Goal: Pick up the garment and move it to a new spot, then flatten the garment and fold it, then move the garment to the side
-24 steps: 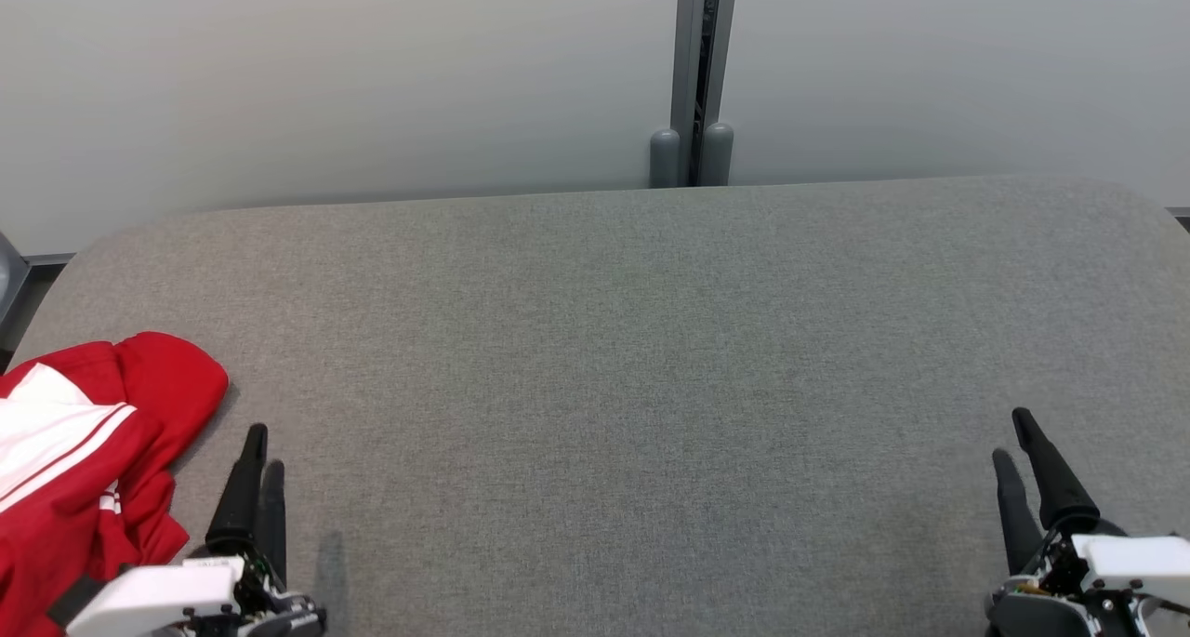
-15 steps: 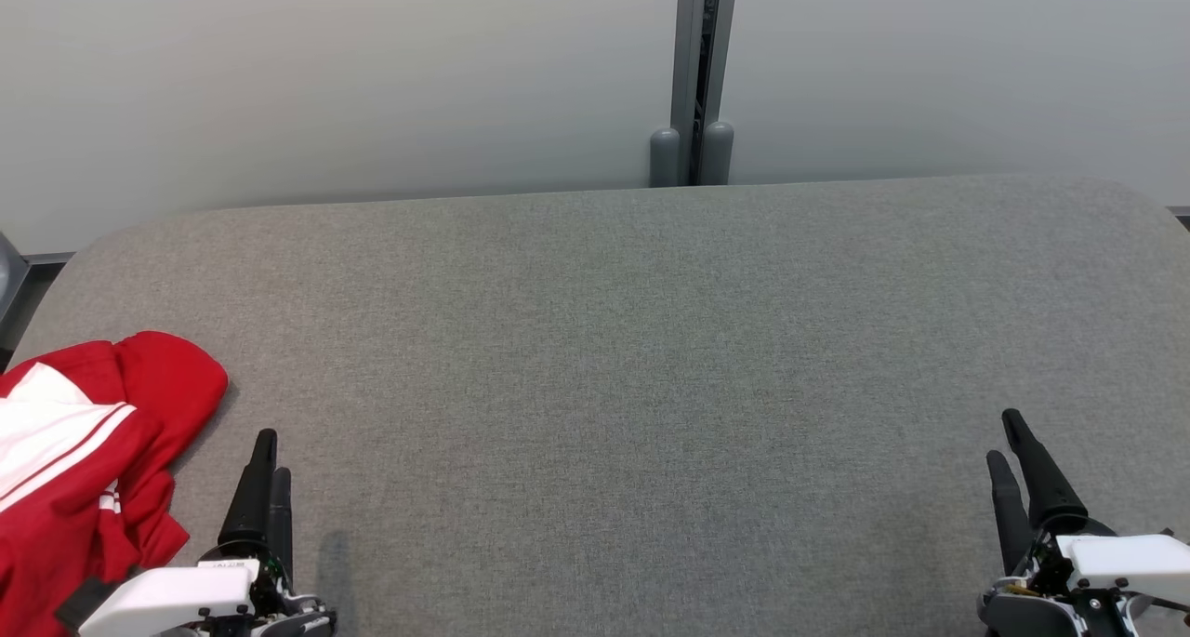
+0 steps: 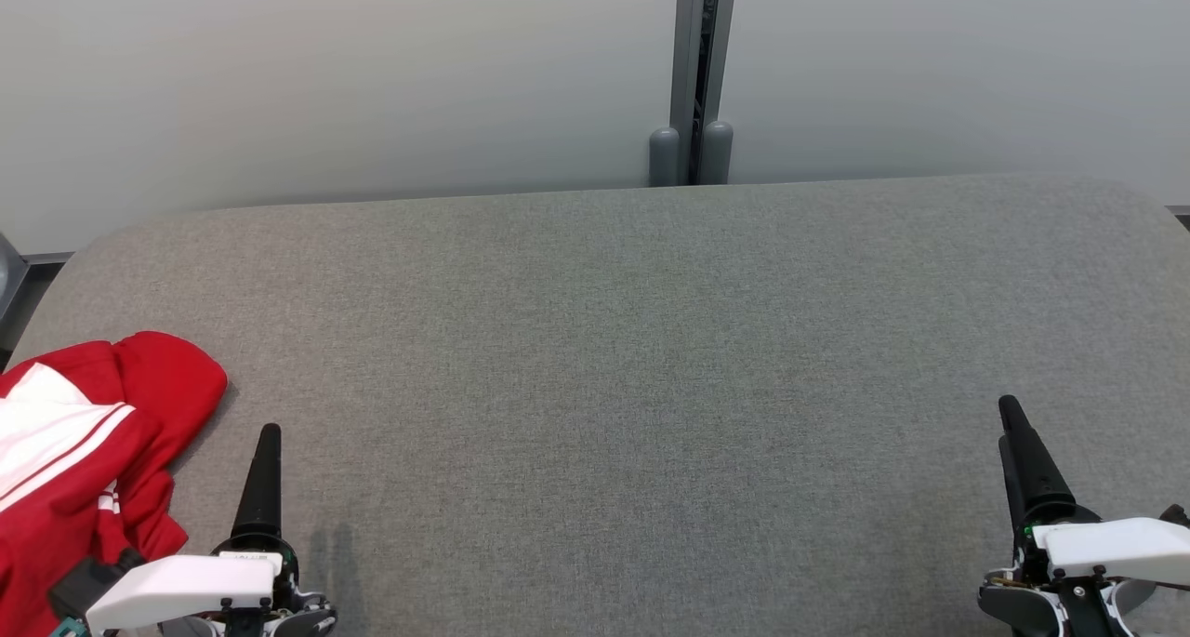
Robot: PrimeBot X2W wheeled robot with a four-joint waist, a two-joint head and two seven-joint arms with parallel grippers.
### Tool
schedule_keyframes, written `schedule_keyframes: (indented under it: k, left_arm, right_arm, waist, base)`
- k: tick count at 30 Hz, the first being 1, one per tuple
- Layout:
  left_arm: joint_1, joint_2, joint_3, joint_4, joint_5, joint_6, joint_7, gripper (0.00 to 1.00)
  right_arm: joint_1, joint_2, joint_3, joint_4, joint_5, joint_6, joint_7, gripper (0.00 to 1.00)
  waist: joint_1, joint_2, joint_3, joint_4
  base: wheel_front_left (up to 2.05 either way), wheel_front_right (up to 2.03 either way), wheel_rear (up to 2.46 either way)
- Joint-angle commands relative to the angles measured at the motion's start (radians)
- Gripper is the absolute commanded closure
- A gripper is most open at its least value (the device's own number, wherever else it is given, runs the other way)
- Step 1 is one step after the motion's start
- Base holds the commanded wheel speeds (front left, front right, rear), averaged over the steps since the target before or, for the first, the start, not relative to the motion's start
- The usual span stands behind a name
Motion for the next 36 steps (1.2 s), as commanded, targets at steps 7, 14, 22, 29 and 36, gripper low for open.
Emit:
schedule_keyframes:
  k: [7,14,22,29,36]
  left_arm:
    - [-0.041,0.011,-0.008,0.002,0.143,-0.001,-0.033,0.0]
    - [-0.047,0.012,-0.008,0.014,0.277,-0.001,-0.059,0.0]
    - [-0.053,0.013,-0.014,0.028,0.427,-0.001,-0.086,0.0]
    - [-0.055,0.014,-0.026,0.038,0.55,0.008,-0.109,0.0]
    - [-0.058,0.015,-0.045,0.055,0.677,0.03,-0.13,0.0]
  right_arm:
    - [-0.032,-0.013,0.01,-0.014,-0.143,0.001,-0.035,0.0]
    - [-0.038,-0.014,0.019,-0.007,-0.278,0.001,-0.061,0.0]
    - [-0.045,-0.013,0.021,0.004,-0.43,0.001,-0.089,0.0]
    - [-0.05,-0.015,0.032,0.01,-0.562,0.001,-0.11,0.0]
    - [-0.053,-0.014,0.038,0.022,-0.68,0.001,-0.131,0.0]
  waist:
    - [0.0,0.0,0.0,0.0]
    - [0.0,0.0,0.0,0.0]
    - [0.0,0.0,0.001,-0.001]
    - [0.0,0.0,0.001,-0.002]
    - [0.0,0.0,0.001,0.0]
  base:
    - [0.0,0.0,0.0]
    - [0.0,0.0,0.0]
    - [0.0,0.0,0.0]
    - [0.0,0.0,0.0]
    - [0.0,0.0,0.0]
